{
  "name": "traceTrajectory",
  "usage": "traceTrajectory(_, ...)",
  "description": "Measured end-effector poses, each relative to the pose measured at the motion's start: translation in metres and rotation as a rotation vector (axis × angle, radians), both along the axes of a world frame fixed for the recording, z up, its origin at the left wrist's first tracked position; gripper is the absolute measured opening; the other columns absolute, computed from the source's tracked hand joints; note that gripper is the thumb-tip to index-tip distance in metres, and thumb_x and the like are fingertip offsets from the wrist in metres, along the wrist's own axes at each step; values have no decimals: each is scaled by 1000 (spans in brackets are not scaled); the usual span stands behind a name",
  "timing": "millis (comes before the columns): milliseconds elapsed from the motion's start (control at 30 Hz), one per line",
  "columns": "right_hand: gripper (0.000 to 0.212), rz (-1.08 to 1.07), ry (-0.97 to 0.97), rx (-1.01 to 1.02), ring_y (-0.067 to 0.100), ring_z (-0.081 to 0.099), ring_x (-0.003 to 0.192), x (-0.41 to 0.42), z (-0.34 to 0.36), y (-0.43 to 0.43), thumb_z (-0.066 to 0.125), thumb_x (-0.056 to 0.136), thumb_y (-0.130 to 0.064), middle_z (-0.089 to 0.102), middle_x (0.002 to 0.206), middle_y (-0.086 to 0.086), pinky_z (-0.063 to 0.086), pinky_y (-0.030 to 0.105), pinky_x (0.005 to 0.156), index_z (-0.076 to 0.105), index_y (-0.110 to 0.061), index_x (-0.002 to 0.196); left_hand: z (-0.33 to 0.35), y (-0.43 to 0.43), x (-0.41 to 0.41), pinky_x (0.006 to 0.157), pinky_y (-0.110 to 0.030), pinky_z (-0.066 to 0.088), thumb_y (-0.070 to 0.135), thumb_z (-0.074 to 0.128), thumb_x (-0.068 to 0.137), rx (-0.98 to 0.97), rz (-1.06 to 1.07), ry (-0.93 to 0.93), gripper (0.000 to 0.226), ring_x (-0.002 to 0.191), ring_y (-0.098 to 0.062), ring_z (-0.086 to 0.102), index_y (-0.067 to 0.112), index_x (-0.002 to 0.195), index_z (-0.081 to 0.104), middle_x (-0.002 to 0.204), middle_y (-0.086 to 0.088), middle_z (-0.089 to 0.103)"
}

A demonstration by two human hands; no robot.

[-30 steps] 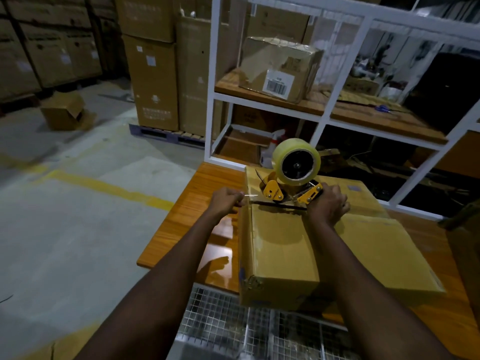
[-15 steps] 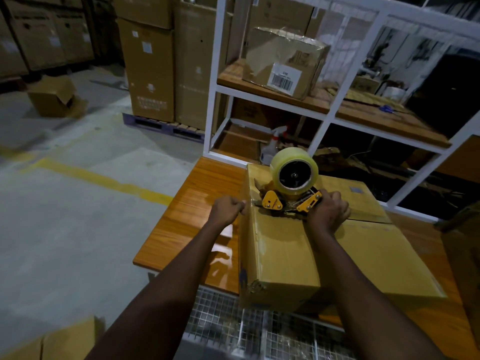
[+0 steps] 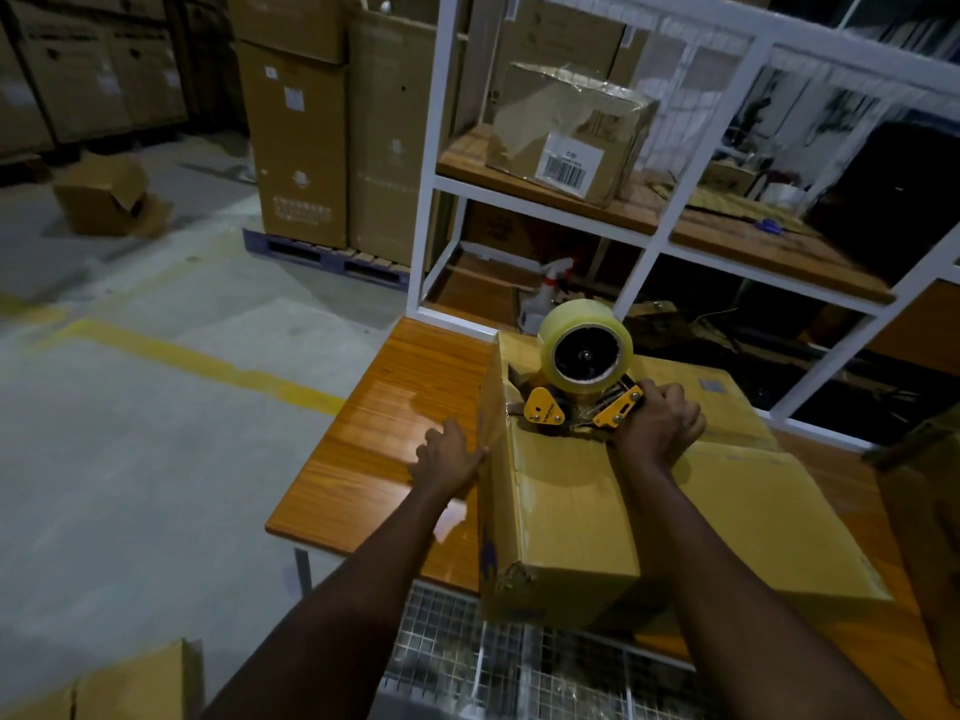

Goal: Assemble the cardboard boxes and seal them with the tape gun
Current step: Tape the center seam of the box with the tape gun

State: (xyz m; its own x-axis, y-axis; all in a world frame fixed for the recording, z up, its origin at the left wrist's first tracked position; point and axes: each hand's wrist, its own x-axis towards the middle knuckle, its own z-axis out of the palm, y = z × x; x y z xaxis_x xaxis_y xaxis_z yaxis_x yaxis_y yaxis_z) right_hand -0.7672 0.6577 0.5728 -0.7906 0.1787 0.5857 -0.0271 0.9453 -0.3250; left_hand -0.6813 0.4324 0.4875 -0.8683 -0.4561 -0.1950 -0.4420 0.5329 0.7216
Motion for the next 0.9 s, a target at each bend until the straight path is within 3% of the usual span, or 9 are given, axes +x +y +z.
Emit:
traceTrajectory(100, 8, 2, 6, -10, 31, 46, 88, 1, -1, 0, 64, 88, -28, 55, 95, 7, 33, 43, 90, 67, -22, 93, 15, 11, 4, 84, -39, 51, 23, 60, 94, 135, 111, 361, 12, 103, -23, 58, 22, 107, 59, 111, -3, 60)
traceTrajectory(167, 9, 4, 4, -19, 32, 46, 88, 1, 0, 0, 63, 89, -28, 56, 95, 8, 33, 43, 90, 68, -20, 92, 26, 22, 7, 84, -39, 53, 13, 57, 95, 211, 162, 550, 16, 98, -19, 63, 17, 105, 68, 104, -2, 68)
traceTrajectory(267, 10, 7, 3, -14, 32, 46, 89, 3, 1, -1, 62, 89, -28, 56, 96, 8, 33, 44, 90, 67, -21, 94, 28, 36, 14, 87, -37, 53, 18, 58, 95, 247, 113, 613, 24, 101, -22, 64, 11, 115, 70, 109, -7, 71)
traceTrajectory(400, 10, 4, 4, -1, 32, 46, 88, 3, 1, -1, 62, 88, -29, 56, 95, 8, 32, 42, 90, 67, -22, 93, 13, 38, 11, 102, -46, 43, 65, 39, 82, 245, -68, 469, 77, 125, -26, 50, 18, 141, 52, 138, -8, 56)
traceTrajectory(500, 10, 0, 10, -9, 33, 46, 88, 4, 1, -1, 64, 87, -29, 56, 96, 9, 32, 42, 89, 68, -21, 93, 3, 35, 9, 114, -54, 29, 80, 23, 82, 239, -231, 347, 92, 145, -29, 28, 28, 157, 22, 162, -3, 26)
traceTrajectory(567, 11, 3, 12, -19, 33, 47, 89, 5, 1, -1, 65, 87, -28, 57, 97, 10, 32, 43, 90, 68, -20, 94, 11, 36, 8, 120, -52, 15, 76, 18, 83, 217, -247, 260, 90, 152, -29, 7, 27, 158, 13, 166, -1, 5)
traceTrajectory(667, 10, 4, 15, -21, 33, 46, 89, 4, 1, -1, 64, 87, -26, 57, 97, 9, 33, 43, 90, 68, -20, 94, 19, 39, 8, 121, -53, 7, 71, 19, 81, 206, -276, 186, 91, 152, -27, -9, 25, 159, 7, 165, -1, -9)
traceTrajectory(767, 10, 8, 17, -21, 33, 46, 88, 3, 0, -1, 63, 87, -28, 56, 96, 9, 33, 43, 90, 67, -21, 93, 19, 39, 15, 118, -61, 6, 82, 22, 78, 191, -283, 48, 98, 151, -32, -11, 27, 158, 9, 166, -1, -8)
traceTrajectory(900, 9, -5, -5, -24, 32, 46, 88, 1, -3, 0, 62, 87, -29, 55, 95, 7, 31, 41, 89, 66, -24, 93, 32, 34, 24, 114, -66, 6, 70, 30, 94, -3, -271, 31, 79, 150, -38, -9, 30, 158, 9, 165, -4, -15)
